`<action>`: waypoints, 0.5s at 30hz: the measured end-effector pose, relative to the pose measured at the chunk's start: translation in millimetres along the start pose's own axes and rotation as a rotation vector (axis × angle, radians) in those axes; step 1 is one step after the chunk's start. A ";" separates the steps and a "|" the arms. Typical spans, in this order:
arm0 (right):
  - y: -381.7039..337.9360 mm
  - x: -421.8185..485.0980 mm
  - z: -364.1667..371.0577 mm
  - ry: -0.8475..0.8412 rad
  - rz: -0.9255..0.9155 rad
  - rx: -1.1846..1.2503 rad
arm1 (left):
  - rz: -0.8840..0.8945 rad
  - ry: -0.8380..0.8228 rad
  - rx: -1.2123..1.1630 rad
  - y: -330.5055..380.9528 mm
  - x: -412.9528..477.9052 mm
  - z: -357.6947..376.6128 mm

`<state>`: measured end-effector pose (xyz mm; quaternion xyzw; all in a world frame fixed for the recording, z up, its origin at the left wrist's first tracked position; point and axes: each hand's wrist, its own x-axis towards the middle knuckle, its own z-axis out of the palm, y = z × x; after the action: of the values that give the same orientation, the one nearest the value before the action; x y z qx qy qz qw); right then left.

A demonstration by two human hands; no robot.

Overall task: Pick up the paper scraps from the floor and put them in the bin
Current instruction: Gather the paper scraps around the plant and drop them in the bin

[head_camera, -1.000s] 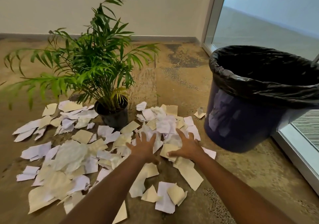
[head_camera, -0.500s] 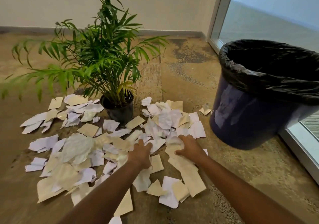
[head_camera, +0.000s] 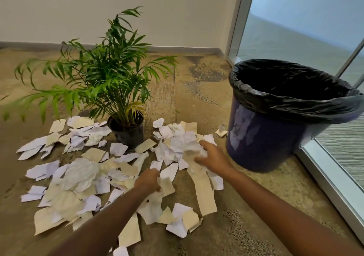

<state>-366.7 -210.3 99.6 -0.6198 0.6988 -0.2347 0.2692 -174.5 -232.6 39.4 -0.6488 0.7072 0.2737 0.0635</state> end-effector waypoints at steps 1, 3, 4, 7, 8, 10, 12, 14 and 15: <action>-4.4 0.1 -7.9 0.038 -0.017 0.028 | 0.001 0.028 -0.012 3.4 -1.2 -8.6; -14.1 0.5 -25.8 0.119 -0.052 0.080 | 0.025 0.100 -0.030 12.6 -5.0 -31.1; -19.2 0.8 -35.5 0.159 -0.070 0.101 | 0.047 0.136 -0.042 19.0 -7.6 -43.7; -36.3 -0.3 -67.0 0.276 -0.115 0.192 | 0.132 0.261 -0.137 45.1 -19.0 -80.6; -42.4 -1.7 -78.6 0.312 -0.130 0.228 | 0.156 0.303 -0.189 55.7 -23.2 -91.6; -54.6 -5.2 -103.6 0.381 -0.159 0.309 | 0.201 0.380 -0.305 78.5 -32.3 -111.2; -65.3 -8.7 -128.2 0.461 -0.176 0.358 | 0.248 0.432 -0.427 102.3 -41.4 -128.2; -72.8 -11.6 -151.8 0.551 -0.172 0.390 | 0.294 0.463 -0.577 128.0 -50.0 -143.7; -75.0 -12.6 -163.3 0.596 -0.173 0.402 | 0.318 0.480 -0.658 141.6 -53.7 -151.1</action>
<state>-419.1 -207.9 271.9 -0.5157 0.6313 -0.5596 0.1494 -261.2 -255.0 233.7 -0.5628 0.6681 0.3321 -0.3558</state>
